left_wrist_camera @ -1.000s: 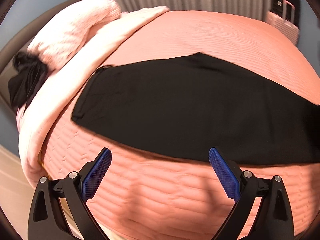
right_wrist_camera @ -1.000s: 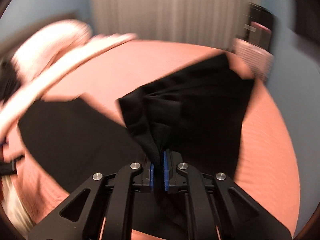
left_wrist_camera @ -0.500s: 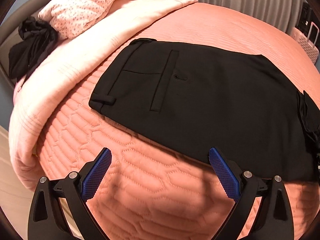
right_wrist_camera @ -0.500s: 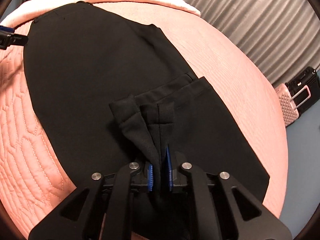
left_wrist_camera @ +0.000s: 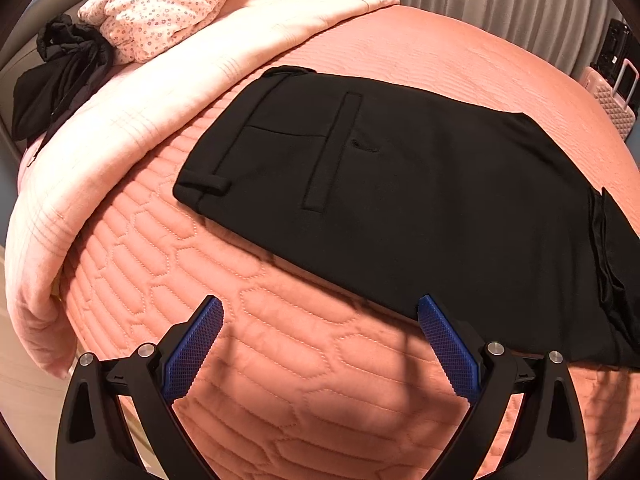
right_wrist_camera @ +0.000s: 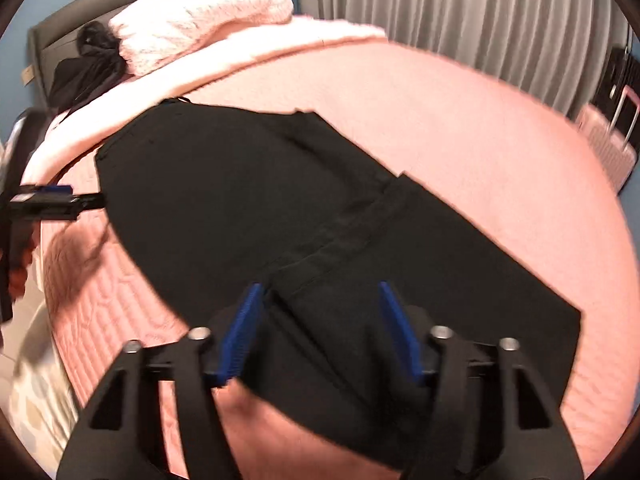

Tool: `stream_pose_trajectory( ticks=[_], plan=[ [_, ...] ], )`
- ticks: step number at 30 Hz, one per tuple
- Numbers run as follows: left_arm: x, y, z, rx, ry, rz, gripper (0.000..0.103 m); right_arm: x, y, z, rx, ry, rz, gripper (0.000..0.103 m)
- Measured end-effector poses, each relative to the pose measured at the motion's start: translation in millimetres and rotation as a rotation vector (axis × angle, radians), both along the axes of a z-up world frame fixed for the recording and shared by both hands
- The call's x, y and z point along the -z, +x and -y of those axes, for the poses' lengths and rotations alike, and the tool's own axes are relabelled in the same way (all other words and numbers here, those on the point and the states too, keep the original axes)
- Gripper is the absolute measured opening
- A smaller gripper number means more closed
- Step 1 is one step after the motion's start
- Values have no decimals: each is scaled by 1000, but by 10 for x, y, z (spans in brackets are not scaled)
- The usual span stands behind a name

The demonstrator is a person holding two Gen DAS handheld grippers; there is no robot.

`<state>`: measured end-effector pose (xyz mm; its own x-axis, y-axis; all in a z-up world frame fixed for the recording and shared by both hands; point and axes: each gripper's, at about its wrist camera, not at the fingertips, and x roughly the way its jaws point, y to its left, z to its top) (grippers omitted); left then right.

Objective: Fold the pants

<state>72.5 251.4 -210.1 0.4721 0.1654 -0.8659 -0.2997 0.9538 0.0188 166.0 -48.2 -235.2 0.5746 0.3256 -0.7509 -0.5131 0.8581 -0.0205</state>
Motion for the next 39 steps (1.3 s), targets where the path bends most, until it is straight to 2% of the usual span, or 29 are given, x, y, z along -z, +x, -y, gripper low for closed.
stream_pose_trajectory(
  ticks=[1,2,4,5,7,8,10,11,12,14,16,18,20,21,23,25,27,29,31,32,33,35,36,37,38,39],
  plan=[
    [-15,-4,19,3,1,3,97,21,37,-36,-16,-2,-9,53],
    [-32,-9,40,8,0,8,97,58,57,-85,-42,-10,-19,48],
    [-40,-10,58,9,-1,7,97,133,92,-110,-64,-6,-50,29],
    [-40,-4,67,13,-6,7,97,152,155,-140,-71,-9,-59,10],
    [-35,15,81,13,-4,3,97,111,147,-148,-73,1,-59,9],
    [-37,27,87,18,-4,3,97,-24,109,-153,-76,34,-34,9],
    [-48,35,93,18,-3,8,97,-258,-18,-248,-132,61,23,9],
    [-55,37,100,21,-6,13,97,-261,-43,-310,-163,55,22,9],
    [-54,41,107,20,-5,15,97,-175,-22,-389,-190,19,1,9],
    [-39,54,129,24,-10,12,97,163,70,-496,-190,-137,-43,10],
    [-40,56,137,18,-3,3,97,195,-13,-484,-185,-168,23,16],
    [-76,18,126,16,-11,19,97,125,-103,-485,-175,-173,64,42],
    [-67,-5,107,15,-16,17,97,96,-153,-505,-193,-161,89,53],
    [-50,-4,106,15,-17,10,97,121,-138,-533,-191,-182,99,54],
    [-21,3,118,16,-16,1,97,221,-83,-598,-209,-206,79,54],
    [-18,10,135,21,-12,-3,97,299,-41,-592,-222,-183,64,49],
    [-35,7,151,28,-4,4,97,247,-47,-597,-231,-180,56,23],
    [-46,10,140,31,5,8,97,105,-188,-629,-278,-189,59,18],
    [-28,21,90,18,9,12,97,118,-314,-677,-335,-196,22,17],
    [10,49,47,4,5,7,97,227,-330,-707,-343,-241,2,19],
    [44,72,5,-11,-1,2,97,238,-380,-706,-344,-250,46,22],
    [75,124,-158,-65,-35,11,97,146,-425,-724,-308,-250,60,26],
    [78,140,-267,-99,-58,19,97,70,-451,-710,-285,-227,61,44],
    [83,153,-378,-132,-83,26,97,-69,-524,-678,-257,-183,98,57],
    [98,170,-516,-162,-121,42,97,-183,-603,-643,-244,-141,143,77],
    [130,189,-628,-183,-148,45,97,-260,-662,-600,-236,-107,164,85]
  ],
)
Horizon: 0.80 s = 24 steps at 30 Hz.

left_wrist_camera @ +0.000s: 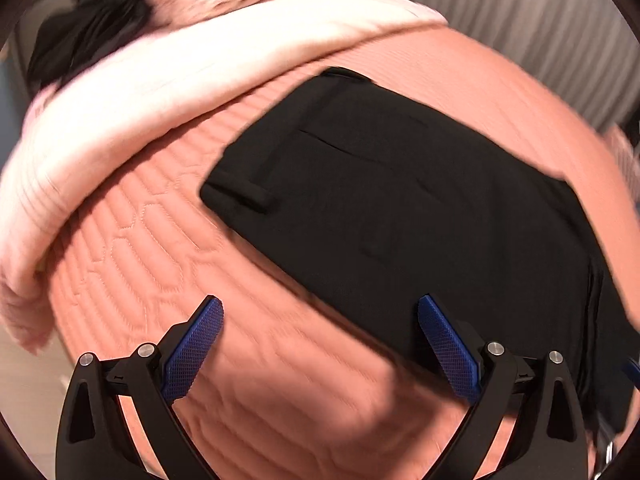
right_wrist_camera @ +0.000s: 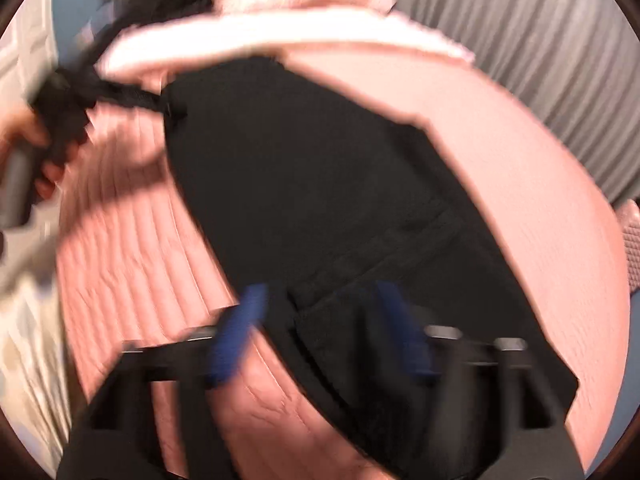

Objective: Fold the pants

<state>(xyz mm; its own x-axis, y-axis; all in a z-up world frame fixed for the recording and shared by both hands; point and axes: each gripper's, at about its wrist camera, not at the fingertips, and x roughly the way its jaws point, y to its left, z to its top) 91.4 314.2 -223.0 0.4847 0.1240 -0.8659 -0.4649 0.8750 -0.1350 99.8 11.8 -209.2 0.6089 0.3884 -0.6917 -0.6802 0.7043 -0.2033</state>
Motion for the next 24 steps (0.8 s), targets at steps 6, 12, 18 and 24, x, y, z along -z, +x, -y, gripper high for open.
stream_pose_trajectory(
  ticks=[6,12,18,24],
  plan=[
    [12,48,-323,-50,-48,4,97,-98,279,350,220,141,-96,56],
    [-51,-47,-54,22,15,-1,97,149,1138,383,351,105,-205,49],
    [-114,-63,250,114,55,2,97,385,1459,347,278,45,-228,34],
    [-204,11,455,158,64,28,97,131,1489,387,228,115,-207,9]
  ],
)
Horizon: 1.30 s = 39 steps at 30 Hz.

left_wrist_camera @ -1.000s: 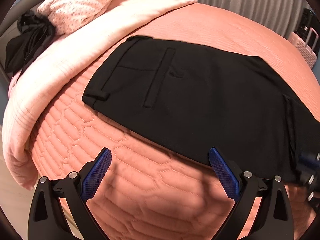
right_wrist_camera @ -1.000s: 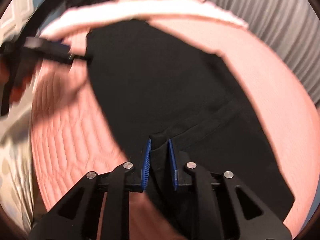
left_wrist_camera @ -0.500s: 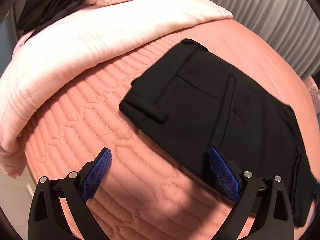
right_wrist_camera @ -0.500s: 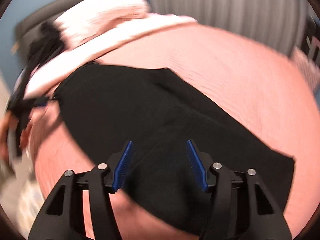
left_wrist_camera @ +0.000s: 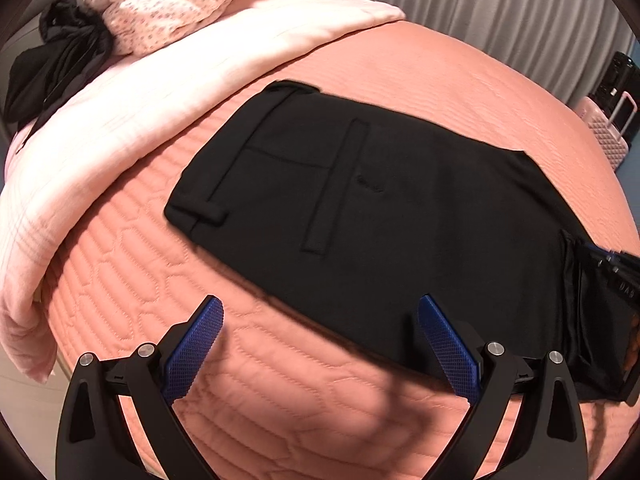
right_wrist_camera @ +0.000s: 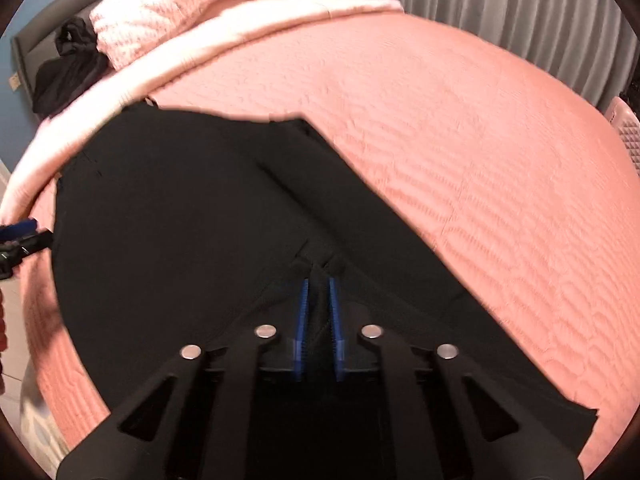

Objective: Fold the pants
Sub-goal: 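Grasp the folded trousers with the left tool and fold them over again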

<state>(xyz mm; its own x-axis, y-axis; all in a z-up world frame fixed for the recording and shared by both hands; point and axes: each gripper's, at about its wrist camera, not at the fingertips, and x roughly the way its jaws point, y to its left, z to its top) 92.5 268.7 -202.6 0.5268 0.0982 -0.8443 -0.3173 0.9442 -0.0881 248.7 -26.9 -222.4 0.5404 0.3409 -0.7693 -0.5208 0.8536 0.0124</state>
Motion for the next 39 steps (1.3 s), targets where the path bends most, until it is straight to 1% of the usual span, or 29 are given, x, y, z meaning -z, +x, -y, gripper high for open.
stream_pose_trajectory(
  ticks=[2,4,6,7,8,9,10,11,13,14,17,18,19,20,21,22,24,25,26,27,28,29,30,31,32,34,35,36,39],
  plan=[
    [-44,24,75,17,3,16,97,-128,31,6,5,45,16,9],
    [-65,52,154,35,1,23,97,-147,120,-49,-4,61,13,9],
    [-61,80,228,44,5,20,97,51,245,-198,-33,18,-44,10],
    [-51,93,259,51,3,17,97,158,291,-243,-42,-2,-68,16],
    [-36,112,296,55,-1,11,97,179,275,-247,-46,2,-30,24],
    [-24,121,320,59,-5,7,97,160,270,-227,-49,10,-34,29],
    [-19,122,343,67,-3,3,97,111,266,-181,-40,26,-56,31],
    [-19,116,348,70,2,4,97,9,209,-85,-26,62,-57,31],
    [-13,108,358,78,16,3,97,-164,30,99,-9,127,-16,31],
    [-13,111,373,88,22,3,97,-250,-110,259,14,175,-2,31],
    [-90,179,503,125,69,28,97,-314,-379,635,77,333,-36,31],
    [-125,205,563,141,88,37,97,-295,-433,703,110,349,-39,31],
    [-156,236,615,154,105,43,97,-267,-443,725,138,346,-40,31],
    [-187,266,681,168,117,50,97,-170,-418,719,165,318,-68,30],
    [-207,287,734,178,124,56,97,-53,-374,629,169,260,-88,28],
    [-216,302,789,188,131,58,97,35,-347,519,154,219,-101,28],
    [-189,314,827,186,136,45,97,241,-286,129,60,129,-138,27],
    [-166,319,813,177,132,36,97,292,-295,-46,20,75,-116,27],
    [-124,320,755,155,121,22,97,275,-328,-183,-3,24,-64,27],
    [-85,323,659,126,107,6,97,232,-333,-217,-3,26,-62,27],
    [-61,320,557,94,93,-2,97,161,-346,-209,-4,68,-68,27],
    [-22,297,349,28,57,-1,97,45,-403,-171,5,120,-50,27],
    [22,270,117,-33,1,10,97,-43,-472,-151,7,138,-27,27],
    [66,251,-69,-83,-46,17,97,-135,-570,-139,2,134,-2,27],
    [161,227,-352,-164,-133,24,97,-182,-644,-145,-1,128,14,28],
    [319,219,-713,-239,-287,55,96,-232,-752,-145,-6,131,18,28],
    [381,223,-863,-266,-357,97,96,-236,-805,-137,-2,133,9,28],
    [388,240,-937,-273,-374,132,96,-230,-855,-133,7,127,2,28],
    [403,395,-998,-266,-364,194,97,-223,-954,-102,11,112,-23,28]
  ],
)
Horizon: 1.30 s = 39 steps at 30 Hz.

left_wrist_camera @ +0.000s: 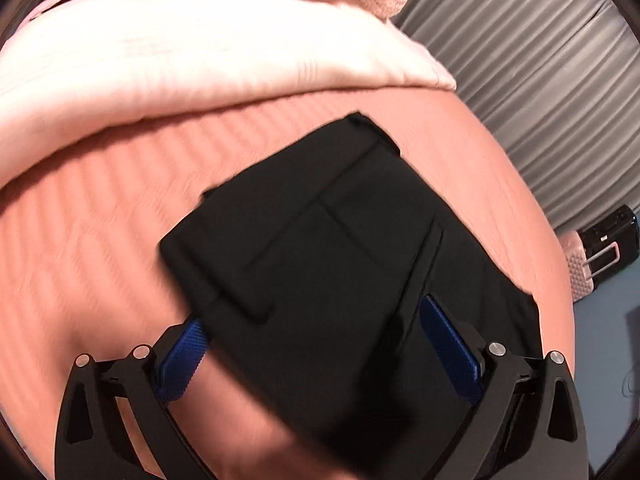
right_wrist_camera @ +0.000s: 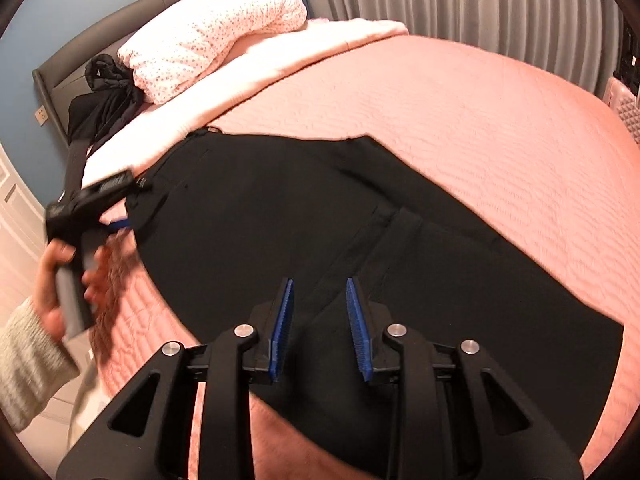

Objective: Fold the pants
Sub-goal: 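Grasp the folded trousers with the left tool and fold them over again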

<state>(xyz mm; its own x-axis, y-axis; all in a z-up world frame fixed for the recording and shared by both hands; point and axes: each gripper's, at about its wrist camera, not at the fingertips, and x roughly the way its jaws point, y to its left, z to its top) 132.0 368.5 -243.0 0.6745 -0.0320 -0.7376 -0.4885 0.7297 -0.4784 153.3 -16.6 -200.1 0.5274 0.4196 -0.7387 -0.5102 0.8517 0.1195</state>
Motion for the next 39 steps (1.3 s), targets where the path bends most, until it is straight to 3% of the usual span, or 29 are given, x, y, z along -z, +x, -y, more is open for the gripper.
stream_pose_trajectory(
  ticks=[5,7,8,10,11,13,17,20,22,24,28,30,31,35,37,38,39],
  plan=[
    [16,287,-11,1,22,54,95,24,-99,-84,3,-17,-26,28],
    [-36,391,-13,-14,55,30,63,43,-116,-105,10,-31,-29,28],
    [-86,402,-3,6,52,35,27,44,-124,-74,23,-27,-38,28],
    [-273,423,63,41,71,58,19,32,-126,-14,50,-15,-40,28],
    [-487,410,226,77,158,82,17,10,-138,82,74,-1,-38,28],
    [-866,398,598,169,319,119,17,-43,-156,255,132,17,-27,28],
    [-1565,263,1687,426,433,239,17,-182,-241,952,320,95,-18,28],
    [-1738,106,2701,628,516,271,17,-288,-424,1556,455,118,2,28],
    [-1617,21,3297,739,517,253,17,-317,-601,1965,530,132,9,28],
    [-1279,-27,3956,850,522,181,18,-286,-756,2285,582,139,1,28],
    [-302,17,4871,930,495,-97,22,-95,-1042,2814,655,156,-48,28],
    [-340,-273,5145,883,657,10,22,-9,-1143,2978,670,171,-67,29],
    [-384,-338,5226,884,683,15,22,23,-1167,3034,673,182,-75,29],
    [-591,-484,5214,927,490,12,23,88,-1126,3197,646,292,-89,30],
    [-635,-579,5188,944,475,31,28,89,-989,3214,591,375,-112,31],
    [-586,-652,5213,955,468,30,42,106,-863,3190,545,422,-134,39],
    [-535,-639,5239,971,450,19,71,128,-754,3159,532,440,-144,46]
  ],
)
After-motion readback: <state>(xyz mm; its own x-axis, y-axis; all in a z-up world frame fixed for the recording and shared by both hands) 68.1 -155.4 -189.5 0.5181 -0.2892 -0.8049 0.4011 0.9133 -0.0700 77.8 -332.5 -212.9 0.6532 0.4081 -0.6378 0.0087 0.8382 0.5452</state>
